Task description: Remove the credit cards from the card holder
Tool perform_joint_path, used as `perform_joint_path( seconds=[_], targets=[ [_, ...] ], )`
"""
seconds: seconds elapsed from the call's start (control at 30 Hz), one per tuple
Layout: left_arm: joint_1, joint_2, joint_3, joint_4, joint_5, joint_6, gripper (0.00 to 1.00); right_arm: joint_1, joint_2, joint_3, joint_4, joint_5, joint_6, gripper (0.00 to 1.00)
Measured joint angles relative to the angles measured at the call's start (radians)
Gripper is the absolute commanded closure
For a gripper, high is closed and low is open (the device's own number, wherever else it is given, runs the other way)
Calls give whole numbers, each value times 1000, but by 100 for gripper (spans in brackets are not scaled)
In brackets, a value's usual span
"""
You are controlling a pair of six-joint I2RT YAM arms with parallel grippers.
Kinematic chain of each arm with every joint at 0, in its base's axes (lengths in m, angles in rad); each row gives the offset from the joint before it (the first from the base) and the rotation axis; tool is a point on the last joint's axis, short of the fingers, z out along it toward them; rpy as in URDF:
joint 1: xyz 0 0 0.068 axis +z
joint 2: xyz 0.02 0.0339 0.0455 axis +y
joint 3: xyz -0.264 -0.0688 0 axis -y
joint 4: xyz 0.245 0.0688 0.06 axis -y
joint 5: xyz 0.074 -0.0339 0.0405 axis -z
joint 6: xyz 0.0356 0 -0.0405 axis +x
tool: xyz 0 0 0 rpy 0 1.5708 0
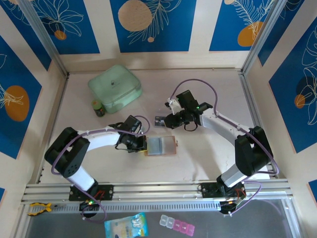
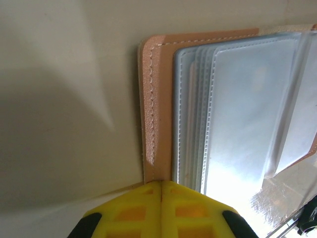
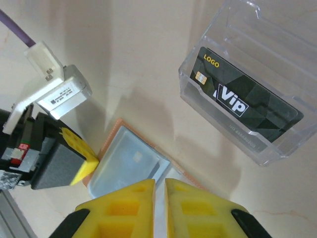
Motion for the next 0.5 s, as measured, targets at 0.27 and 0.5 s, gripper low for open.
perform_joint_path(
  seconds=[0.27, 0.5],
  targets=[
    [0, -17, 3, -2, -5, -2, 97, 21, -34, -130, 198, -111, 305, 89],
    [0, -17, 30, -13, -40, 6, 98, 69, -33, -206, 287, -164, 518, 89]
  ],
)
